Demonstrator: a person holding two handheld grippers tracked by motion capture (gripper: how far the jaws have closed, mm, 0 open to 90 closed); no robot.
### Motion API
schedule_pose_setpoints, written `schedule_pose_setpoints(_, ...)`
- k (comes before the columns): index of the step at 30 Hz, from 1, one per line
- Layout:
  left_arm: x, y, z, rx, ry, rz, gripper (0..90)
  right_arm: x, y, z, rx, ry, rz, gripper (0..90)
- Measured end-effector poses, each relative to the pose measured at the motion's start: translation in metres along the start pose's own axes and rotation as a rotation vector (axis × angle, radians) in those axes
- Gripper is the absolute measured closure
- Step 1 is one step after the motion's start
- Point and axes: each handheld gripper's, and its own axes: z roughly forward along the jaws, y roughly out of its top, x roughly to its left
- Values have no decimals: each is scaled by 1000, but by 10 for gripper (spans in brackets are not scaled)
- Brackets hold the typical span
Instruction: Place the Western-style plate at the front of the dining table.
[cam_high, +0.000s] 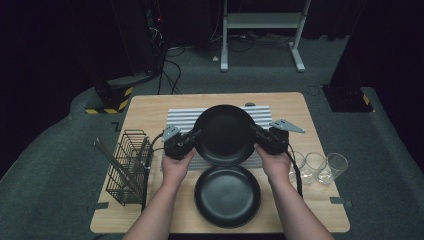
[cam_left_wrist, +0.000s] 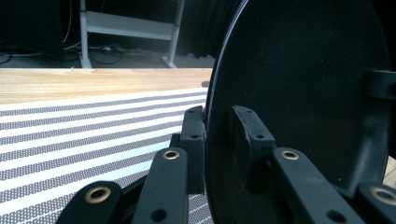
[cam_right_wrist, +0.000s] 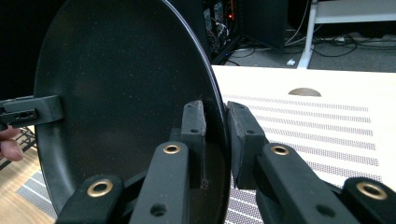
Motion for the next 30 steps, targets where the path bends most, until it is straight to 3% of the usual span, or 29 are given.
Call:
schedule_pose_setpoints(16,13,14,5,-7,15,-5,742,5,13,12,-18,-9,-6,785)
schedule_pose_setpoints(30,25,19,13,15,21,-21,740,6,23,27,4,-23,-5,785)
